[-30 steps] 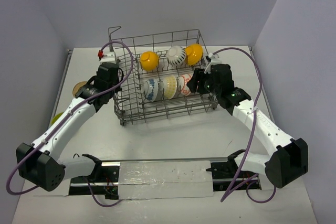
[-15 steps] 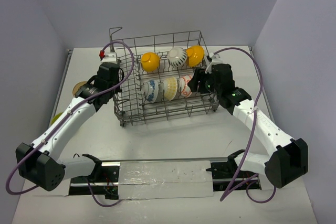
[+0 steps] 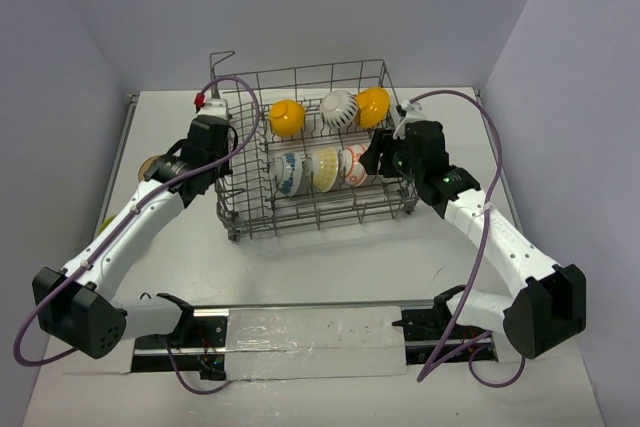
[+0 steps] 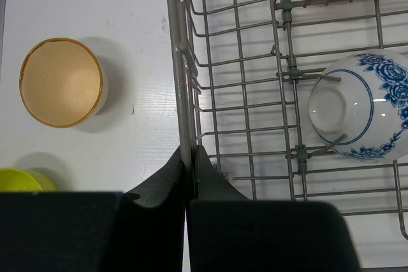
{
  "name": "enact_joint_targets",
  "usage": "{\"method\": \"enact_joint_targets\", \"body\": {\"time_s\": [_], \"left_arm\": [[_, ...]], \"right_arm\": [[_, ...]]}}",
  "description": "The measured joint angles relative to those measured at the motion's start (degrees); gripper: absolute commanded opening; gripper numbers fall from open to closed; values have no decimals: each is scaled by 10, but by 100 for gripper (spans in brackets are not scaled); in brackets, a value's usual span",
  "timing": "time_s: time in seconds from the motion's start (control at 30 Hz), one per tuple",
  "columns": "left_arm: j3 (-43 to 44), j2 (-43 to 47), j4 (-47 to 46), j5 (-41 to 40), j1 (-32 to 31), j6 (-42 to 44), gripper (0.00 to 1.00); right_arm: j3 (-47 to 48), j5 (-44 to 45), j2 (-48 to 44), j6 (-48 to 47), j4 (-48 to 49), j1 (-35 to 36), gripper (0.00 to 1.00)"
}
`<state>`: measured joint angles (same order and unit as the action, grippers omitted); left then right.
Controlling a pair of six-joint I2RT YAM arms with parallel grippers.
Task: Load the bowls into the dish rack
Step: Move the dish rack to the center of the board.
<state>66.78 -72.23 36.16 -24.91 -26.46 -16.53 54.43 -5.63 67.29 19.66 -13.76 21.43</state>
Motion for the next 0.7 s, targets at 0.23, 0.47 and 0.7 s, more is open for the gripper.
{"method": "enact_joint_targets", "body": {"time_s": [0.23,0.47,0.7], "left_arm": [[2,-2,0,8,0,19,0],[5,-5,1,17,-1,38,0],[24,-23,9,28,-1,53,0]], "right_arm": [[0,-1,2,0,0,-3,65],[0,-4,3,0,0,-5,65],[0,-9,4,0,0,-9,65]]}}
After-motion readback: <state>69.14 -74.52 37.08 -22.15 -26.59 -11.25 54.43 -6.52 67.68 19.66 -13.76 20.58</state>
